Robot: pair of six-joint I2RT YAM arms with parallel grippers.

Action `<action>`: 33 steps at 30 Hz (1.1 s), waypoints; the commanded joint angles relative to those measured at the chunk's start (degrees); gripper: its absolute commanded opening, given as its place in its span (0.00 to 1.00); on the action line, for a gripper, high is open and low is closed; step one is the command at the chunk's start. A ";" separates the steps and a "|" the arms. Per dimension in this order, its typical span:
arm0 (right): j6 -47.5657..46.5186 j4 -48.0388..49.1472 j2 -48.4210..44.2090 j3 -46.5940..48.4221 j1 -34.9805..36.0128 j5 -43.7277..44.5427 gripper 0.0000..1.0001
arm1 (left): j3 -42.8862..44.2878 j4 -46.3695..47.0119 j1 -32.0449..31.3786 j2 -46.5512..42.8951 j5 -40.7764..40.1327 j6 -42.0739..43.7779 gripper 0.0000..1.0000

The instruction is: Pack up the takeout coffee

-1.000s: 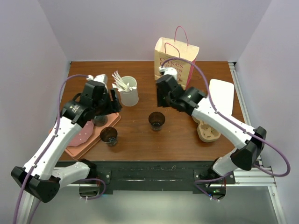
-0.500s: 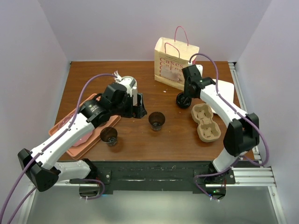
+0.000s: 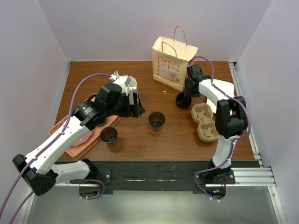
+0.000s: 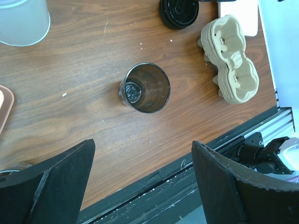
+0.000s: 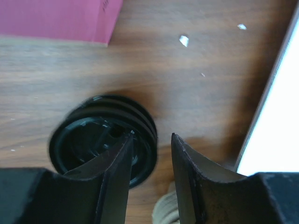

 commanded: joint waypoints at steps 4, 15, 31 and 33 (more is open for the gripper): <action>-3.03 1.25 1.19 4.35 0.15 -1.78 0.34 | 2.61 0.22 0.02 -0.50 -1.66 0.65 0.88; -4.09 1.51 0.93 3.21 -0.20 -1.96 0.36 | 3.75 -0.13 0.10 0.03 -2.28 2.41 0.88; -5.14 4.23 -1.71 -0.66 -1.87 -5.47 0.33 | 3.40 -0.22 0.10 -0.50 -1.40 1.97 0.86; -5.06 4.33 -2.23 -1.01 -2.05 -5.74 0.28 | 3.23 -0.39 0.11 -0.67 -1.22 1.88 0.86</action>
